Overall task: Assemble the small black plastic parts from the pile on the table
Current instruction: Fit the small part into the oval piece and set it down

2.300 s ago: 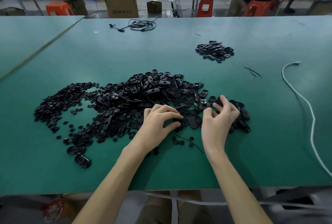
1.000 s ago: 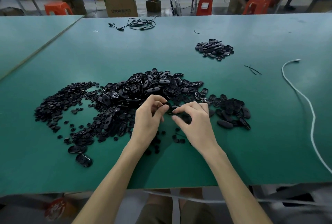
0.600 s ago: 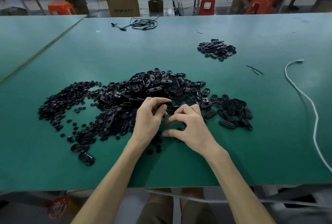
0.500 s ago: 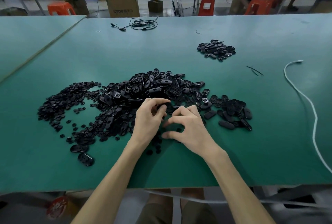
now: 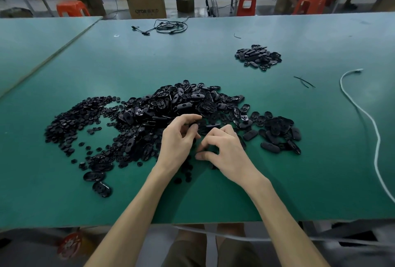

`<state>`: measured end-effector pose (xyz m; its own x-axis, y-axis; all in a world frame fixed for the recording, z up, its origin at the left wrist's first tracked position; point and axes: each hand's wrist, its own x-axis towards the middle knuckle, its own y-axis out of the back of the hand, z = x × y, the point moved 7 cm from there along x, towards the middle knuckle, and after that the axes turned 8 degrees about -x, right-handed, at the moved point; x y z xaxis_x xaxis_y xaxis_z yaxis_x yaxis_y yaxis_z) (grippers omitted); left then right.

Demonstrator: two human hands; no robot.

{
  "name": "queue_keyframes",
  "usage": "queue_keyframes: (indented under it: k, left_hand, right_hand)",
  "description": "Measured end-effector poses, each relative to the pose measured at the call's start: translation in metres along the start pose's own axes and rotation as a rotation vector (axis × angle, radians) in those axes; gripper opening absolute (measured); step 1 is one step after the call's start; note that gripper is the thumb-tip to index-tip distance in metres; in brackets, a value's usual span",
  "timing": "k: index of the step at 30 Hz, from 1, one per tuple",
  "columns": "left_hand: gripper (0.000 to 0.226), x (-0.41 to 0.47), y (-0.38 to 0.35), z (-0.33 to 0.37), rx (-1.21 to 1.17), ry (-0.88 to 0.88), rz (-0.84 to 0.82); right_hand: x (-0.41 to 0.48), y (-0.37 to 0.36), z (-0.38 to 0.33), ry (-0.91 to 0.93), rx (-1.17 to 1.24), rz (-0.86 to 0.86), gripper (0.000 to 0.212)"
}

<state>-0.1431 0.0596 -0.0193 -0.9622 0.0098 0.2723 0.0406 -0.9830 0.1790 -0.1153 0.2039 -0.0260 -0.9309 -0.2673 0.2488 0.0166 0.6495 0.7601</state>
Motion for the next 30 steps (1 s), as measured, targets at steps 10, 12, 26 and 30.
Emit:
queue_keyframes:
  k: [10,12,26,30]
  left_hand:
    - [0.015,-0.001,0.002,0.004,0.025,-0.029,0.015]
    - [0.013,-0.001,0.003,0.006,0.033,-0.036,0.022]
    - [0.033,-0.003,-0.006,0.011,0.059,-0.031,-0.076]
    - [0.036,-0.003,-0.006,0.012,0.061,-0.026,-0.078]
  right_hand:
    - [-0.002,0.023,0.016,-0.191,0.268,0.28,0.011]
    - [-0.003,0.026,0.019,-0.222,0.318,0.326,0.011]
    - [-0.005,0.029,0.022,-0.254,0.368,0.356,0.009]
    - [-0.006,0.03,0.023,-0.277,0.375,0.362,0.015]
